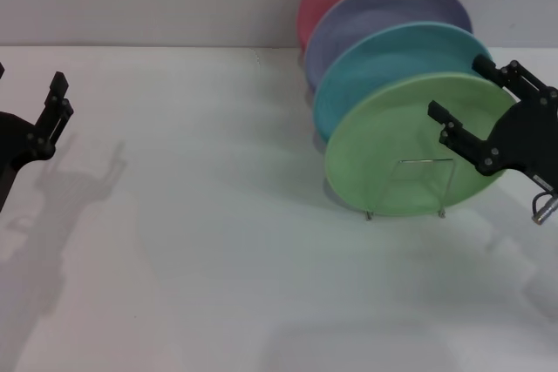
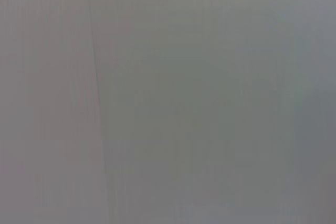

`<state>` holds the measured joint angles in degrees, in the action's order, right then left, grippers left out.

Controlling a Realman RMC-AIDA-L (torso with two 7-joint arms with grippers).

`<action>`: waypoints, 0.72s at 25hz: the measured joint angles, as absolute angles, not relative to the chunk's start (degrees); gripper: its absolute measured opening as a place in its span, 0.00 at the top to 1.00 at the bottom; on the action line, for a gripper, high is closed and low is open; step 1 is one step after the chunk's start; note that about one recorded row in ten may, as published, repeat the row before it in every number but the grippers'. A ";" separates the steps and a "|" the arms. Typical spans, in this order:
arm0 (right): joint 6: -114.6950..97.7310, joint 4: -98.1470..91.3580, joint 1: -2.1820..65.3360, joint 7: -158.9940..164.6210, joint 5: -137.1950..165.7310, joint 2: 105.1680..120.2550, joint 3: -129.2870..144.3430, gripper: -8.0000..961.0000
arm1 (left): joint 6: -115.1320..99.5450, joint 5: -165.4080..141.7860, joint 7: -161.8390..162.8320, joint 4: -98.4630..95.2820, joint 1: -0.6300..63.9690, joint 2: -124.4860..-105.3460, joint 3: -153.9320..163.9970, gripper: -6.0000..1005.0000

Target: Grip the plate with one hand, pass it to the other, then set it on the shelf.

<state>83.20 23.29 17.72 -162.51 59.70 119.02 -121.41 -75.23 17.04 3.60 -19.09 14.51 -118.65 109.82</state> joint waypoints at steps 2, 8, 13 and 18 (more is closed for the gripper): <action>84.10 23.48 17.19 -162.54 59.64 119.09 -121.51 0.26 | -75.24 17.05 3.60 -19.08 14.51 -118.65 109.85 0.25; 89.67 24.29 15.66 -162.81 59.11 119.20 -122.33 0.25 | -75.24 17.05 3.60 -19.04 14.50 -118.66 109.86 0.25; 92.76 24.87 14.23 -163.02 57.66 119.58 -127.61 0.24 | -75.30 17.05 3.60 -18.94 14.50 -118.74 109.79 0.25; 95.67 23.58 10.35 -163.66 44.96 119.85 -130.52 0.24 | -75.49 17.32 3.60 -18.78 14.26 -118.74 109.62 0.25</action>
